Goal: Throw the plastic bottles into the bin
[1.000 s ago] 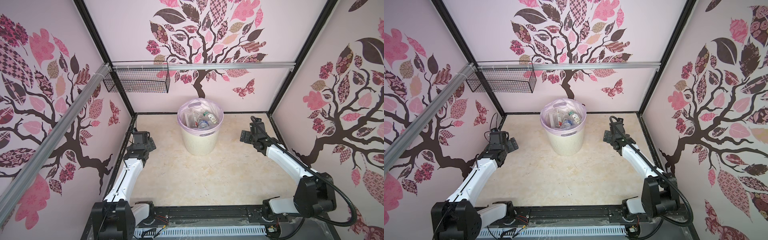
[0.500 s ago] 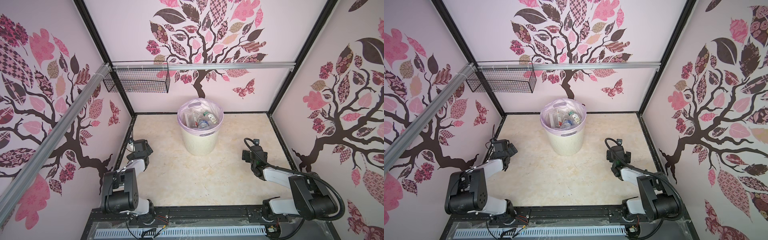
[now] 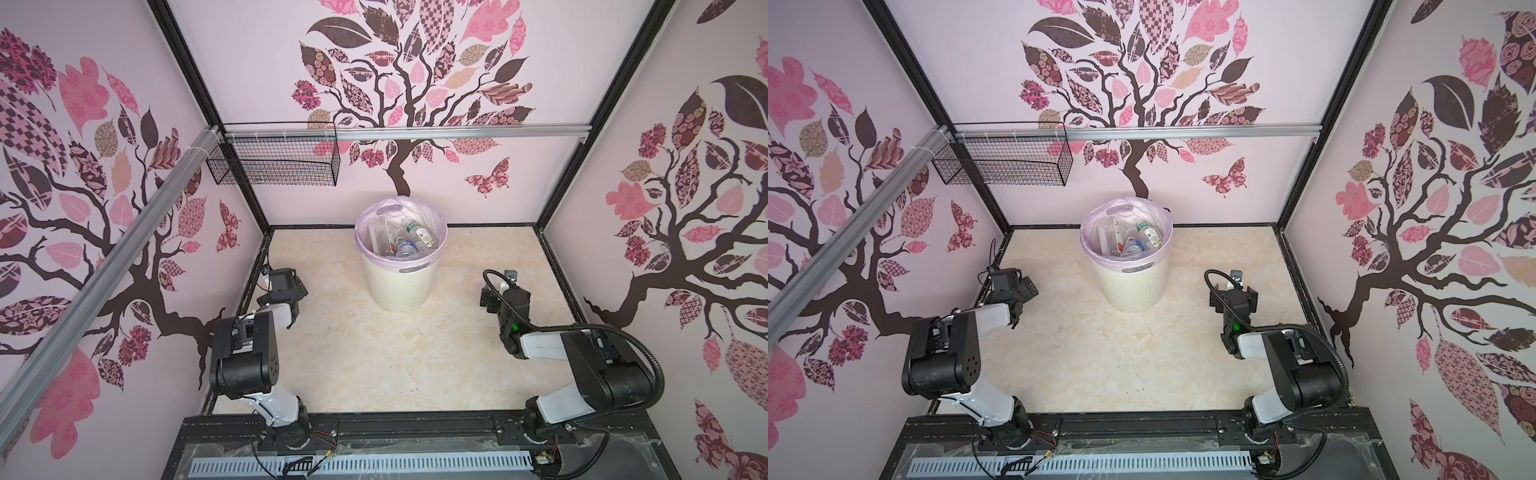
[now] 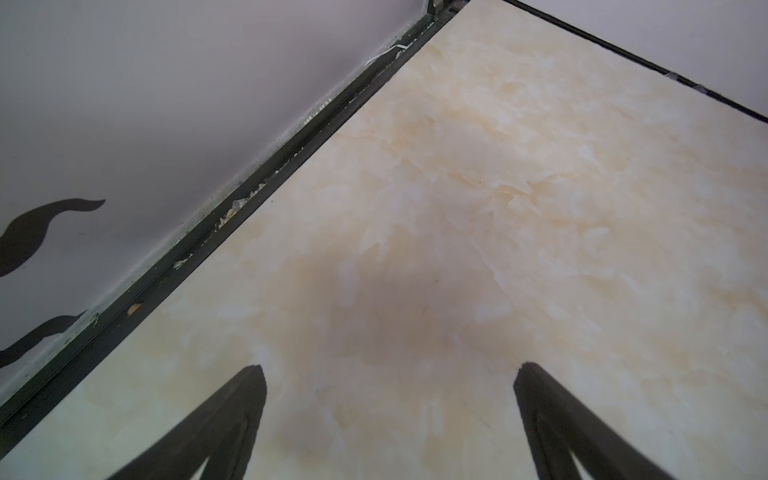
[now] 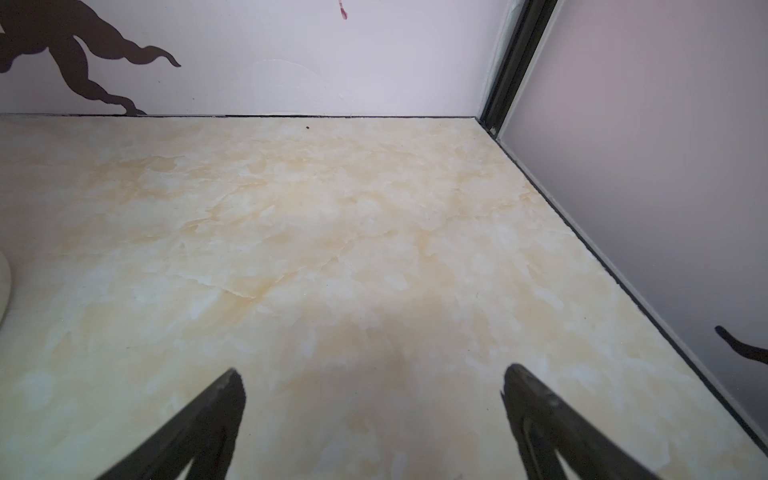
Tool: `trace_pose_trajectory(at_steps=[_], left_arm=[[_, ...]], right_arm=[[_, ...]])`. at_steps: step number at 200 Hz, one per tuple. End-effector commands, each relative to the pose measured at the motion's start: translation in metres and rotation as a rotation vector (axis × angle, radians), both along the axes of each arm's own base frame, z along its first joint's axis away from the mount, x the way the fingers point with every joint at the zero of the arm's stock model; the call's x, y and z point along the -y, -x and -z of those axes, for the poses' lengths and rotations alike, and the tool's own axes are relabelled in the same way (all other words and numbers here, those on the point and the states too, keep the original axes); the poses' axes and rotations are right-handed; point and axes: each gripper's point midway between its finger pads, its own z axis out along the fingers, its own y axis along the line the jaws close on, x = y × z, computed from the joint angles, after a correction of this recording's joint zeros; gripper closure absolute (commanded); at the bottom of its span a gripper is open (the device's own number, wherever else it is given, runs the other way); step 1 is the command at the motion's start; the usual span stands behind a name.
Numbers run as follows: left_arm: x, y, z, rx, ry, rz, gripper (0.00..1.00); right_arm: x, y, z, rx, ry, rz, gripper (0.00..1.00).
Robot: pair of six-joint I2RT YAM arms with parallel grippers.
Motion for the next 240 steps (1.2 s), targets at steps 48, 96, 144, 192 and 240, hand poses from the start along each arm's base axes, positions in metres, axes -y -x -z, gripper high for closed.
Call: trace_pose_trajectory(at_steps=[48,96,144,192,240], left_arm=[[0.026,-0.02,-0.004,-0.009,-0.023,0.158,0.02],[0.028,-0.015,-0.011,0.023,-0.049,0.152,0.02],[0.048,-0.02,-0.012,0.017,-0.076,0.247,0.02],[0.069,-0.023,-0.021,0.102,-0.075,0.377,0.02],[0.074,-0.011,-0.031,0.185,-0.097,0.393,0.02]], right_arm=[[0.027,0.009,-0.014,0.155,-0.113,0.07,0.01],[0.027,0.009,-0.014,0.157,-0.111,0.068,0.01],[0.024,0.006,-0.013,0.147,-0.109,0.046,0.0],[0.024,0.006,-0.013,0.148,-0.109,0.047,0.0],[0.024,0.006,-0.013,0.148,-0.108,0.046,0.01]])
